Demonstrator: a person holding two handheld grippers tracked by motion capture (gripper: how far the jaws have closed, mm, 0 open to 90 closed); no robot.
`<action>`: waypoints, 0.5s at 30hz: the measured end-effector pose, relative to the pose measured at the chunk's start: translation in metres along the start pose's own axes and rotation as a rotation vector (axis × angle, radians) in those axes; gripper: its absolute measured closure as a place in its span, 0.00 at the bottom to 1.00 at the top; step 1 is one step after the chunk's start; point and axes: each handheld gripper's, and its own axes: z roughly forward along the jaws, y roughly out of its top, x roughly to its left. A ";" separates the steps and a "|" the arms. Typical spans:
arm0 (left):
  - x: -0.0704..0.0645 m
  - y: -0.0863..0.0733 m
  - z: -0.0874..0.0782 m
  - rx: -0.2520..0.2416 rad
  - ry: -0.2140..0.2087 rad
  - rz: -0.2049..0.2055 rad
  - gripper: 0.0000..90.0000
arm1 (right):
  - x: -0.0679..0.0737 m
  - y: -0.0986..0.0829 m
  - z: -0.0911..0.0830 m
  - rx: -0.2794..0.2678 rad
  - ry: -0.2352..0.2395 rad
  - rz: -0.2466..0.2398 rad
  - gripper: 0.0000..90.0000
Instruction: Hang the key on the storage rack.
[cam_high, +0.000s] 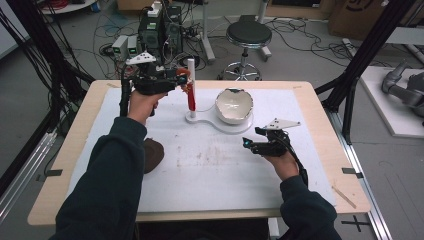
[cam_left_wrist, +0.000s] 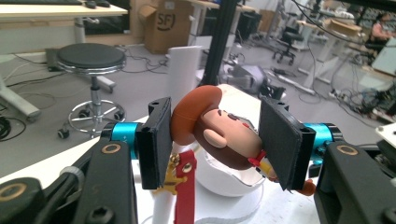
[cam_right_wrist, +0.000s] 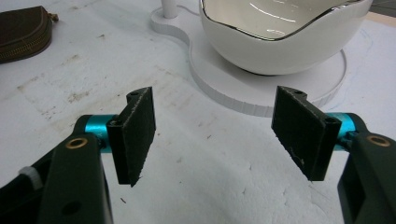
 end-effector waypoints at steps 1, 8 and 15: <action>0.002 -0.002 -0.002 0.000 0.005 -0.003 0.50 | 0.001 0.000 0.001 0.004 0.002 -0.003 0.34; 0.011 -0.022 -0.011 0.023 0.037 -0.024 0.50 | 0.002 0.000 0.002 0.011 0.003 -0.010 0.34; 0.013 -0.052 -0.028 0.030 0.052 -0.006 0.53 | 0.000 0.000 -0.001 0.003 -0.008 -0.004 0.34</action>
